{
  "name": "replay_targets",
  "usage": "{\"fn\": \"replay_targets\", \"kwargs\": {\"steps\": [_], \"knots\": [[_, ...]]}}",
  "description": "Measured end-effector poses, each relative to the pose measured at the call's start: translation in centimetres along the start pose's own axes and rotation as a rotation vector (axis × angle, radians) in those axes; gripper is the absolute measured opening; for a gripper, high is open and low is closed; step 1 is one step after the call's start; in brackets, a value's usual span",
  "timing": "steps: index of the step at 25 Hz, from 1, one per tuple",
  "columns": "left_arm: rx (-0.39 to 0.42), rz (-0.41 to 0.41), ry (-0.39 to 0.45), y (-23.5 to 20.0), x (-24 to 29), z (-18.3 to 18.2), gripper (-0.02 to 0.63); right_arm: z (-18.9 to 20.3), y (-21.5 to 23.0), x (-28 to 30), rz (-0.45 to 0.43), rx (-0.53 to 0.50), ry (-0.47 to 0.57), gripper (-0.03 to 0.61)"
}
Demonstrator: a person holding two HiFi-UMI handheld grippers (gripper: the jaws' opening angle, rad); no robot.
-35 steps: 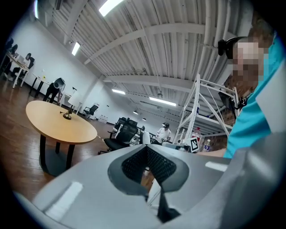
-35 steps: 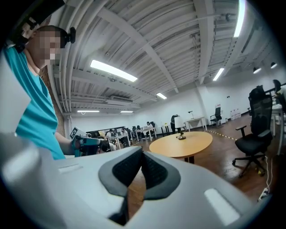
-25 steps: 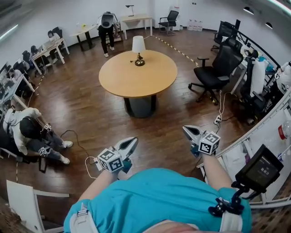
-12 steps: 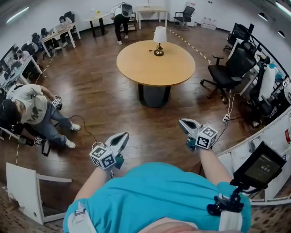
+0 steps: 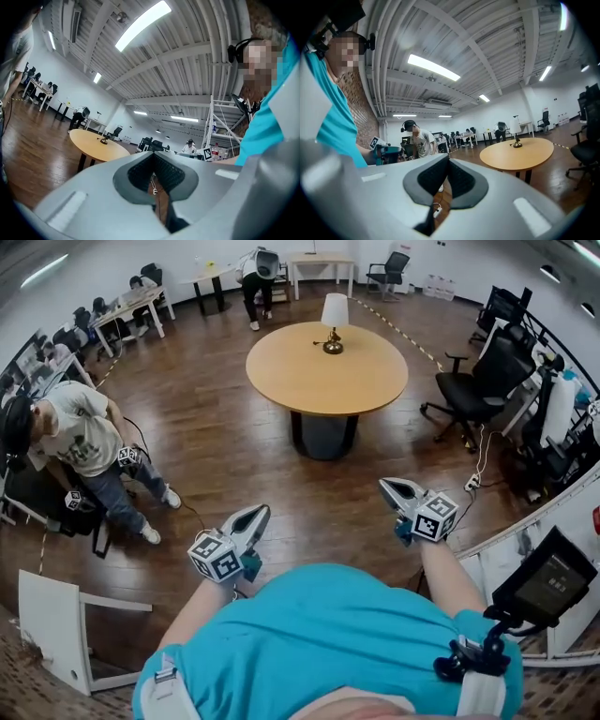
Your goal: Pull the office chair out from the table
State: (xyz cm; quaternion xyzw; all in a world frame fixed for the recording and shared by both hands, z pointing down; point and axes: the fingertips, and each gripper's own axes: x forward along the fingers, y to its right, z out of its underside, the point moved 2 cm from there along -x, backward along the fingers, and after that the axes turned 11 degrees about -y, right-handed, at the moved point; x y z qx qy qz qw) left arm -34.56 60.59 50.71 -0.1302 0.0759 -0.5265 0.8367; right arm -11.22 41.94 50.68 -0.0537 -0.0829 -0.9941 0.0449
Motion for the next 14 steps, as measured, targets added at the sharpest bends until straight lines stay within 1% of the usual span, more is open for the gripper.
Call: {"fn": "replay_targets", "kwargs": {"steps": [5,8,14], "knots": [[-0.014,0.003,0.000,-0.70,-0.14,-0.38,0.026,-0.42,-0.07,0.55,0.006,-0.005,-0.011,0.003],[-0.006,0.004,-0.002,-0.74,-0.19,-0.41,0.026,-0.32,0.01,0.76,0.008,-0.007,-0.014,0.003],[-0.013,0.000,0.009,-1.03,0.26,0.13,0.026,-0.22,0.65,0.80,0.007,-0.013,-0.017,0.003]]}}
